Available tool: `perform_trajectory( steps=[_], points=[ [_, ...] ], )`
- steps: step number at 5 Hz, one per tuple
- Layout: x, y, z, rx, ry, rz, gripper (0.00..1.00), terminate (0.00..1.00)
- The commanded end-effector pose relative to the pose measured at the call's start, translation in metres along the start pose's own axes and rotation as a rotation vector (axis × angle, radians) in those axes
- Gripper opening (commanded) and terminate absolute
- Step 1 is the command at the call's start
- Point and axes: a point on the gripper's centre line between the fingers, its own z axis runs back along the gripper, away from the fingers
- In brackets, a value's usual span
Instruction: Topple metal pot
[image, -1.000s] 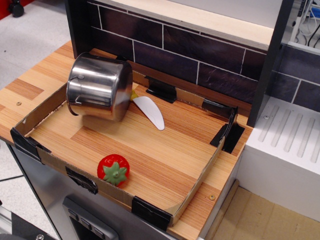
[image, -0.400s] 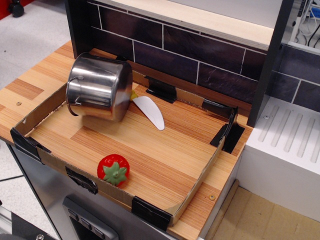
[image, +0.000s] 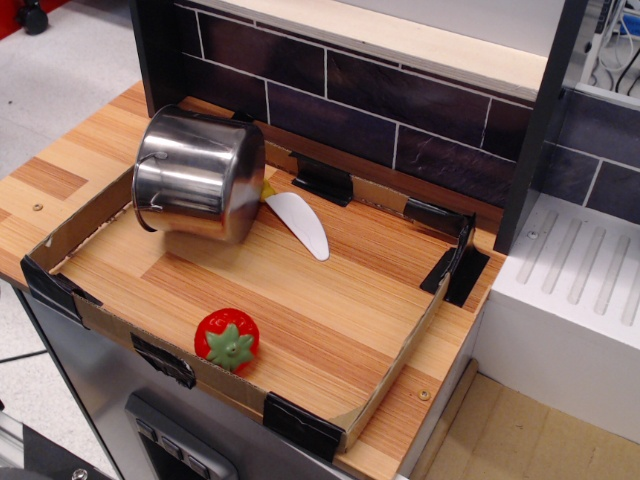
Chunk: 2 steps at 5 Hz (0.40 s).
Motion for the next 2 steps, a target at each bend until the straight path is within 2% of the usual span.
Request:
perform_trajectory(
  steps=[1, 2],
  points=[
    [0.0051, 0.0077, 0.0219, 0.013, -0.071, -0.002, 1.0, 0.0],
    [0.0051, 0.0077, 0.0219, 0.013, -0.071, -0.002, 1.0, 1.0]
  ],
)
